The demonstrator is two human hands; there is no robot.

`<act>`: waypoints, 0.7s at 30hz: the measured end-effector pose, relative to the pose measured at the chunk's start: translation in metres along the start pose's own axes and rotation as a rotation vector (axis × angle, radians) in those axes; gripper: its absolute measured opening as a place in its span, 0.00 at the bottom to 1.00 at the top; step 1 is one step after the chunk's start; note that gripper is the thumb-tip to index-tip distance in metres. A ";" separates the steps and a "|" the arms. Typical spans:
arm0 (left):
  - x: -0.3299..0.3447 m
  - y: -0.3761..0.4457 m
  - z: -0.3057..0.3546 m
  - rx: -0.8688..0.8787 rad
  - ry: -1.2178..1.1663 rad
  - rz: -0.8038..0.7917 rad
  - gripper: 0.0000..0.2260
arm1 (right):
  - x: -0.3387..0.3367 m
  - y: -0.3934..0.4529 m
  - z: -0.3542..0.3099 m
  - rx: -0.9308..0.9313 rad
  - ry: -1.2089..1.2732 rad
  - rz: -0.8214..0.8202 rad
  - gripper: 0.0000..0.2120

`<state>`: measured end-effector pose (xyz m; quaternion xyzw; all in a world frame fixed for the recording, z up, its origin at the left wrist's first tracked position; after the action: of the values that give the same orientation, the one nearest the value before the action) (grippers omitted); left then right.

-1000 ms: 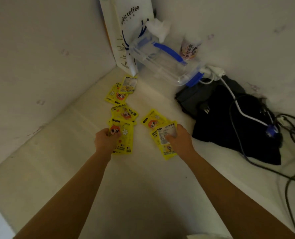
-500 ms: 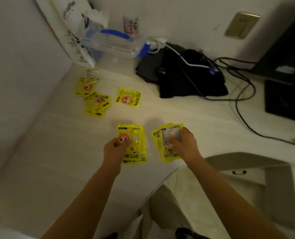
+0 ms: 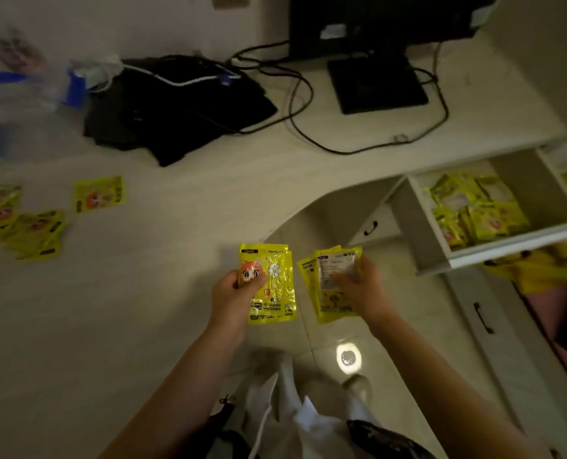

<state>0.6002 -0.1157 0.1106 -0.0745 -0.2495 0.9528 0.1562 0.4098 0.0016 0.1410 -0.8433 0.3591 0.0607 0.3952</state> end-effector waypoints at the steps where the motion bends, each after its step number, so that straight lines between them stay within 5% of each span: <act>1: 0.018 -0.006 -0.003 -0.004 0.016 -0.030 0.02 | -0.018 0.001 0.012 0.011 0.025 0.026 0.10; 8: 0.149 -0.061 -0.034 -0.061 0.092 -0.178 0.09 | -0.149 0.001 0.095 0.126 0.162 0.156 0.10; 21: 0.338 -0.118 -0.061 -0.091 0.075 -0.250 0.06 | -0.326 0.025 0.170 0.194 0.247 0.246 0.11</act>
<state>0.3265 0.1231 0.0951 -0.0852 -0.2938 0.9101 0.2796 0.1847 0.2935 0.1358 -0.7520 0.5095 -0.0302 0.4170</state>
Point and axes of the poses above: each hand's wrist, its own y-axis towards the middle knuckle, its own x-axis out of the palm, z = x × y, the point moved 4 cm from there along y, towards the middle knuckle, and after that the axes turned 9 degrees about x, right-handed, at the moved point
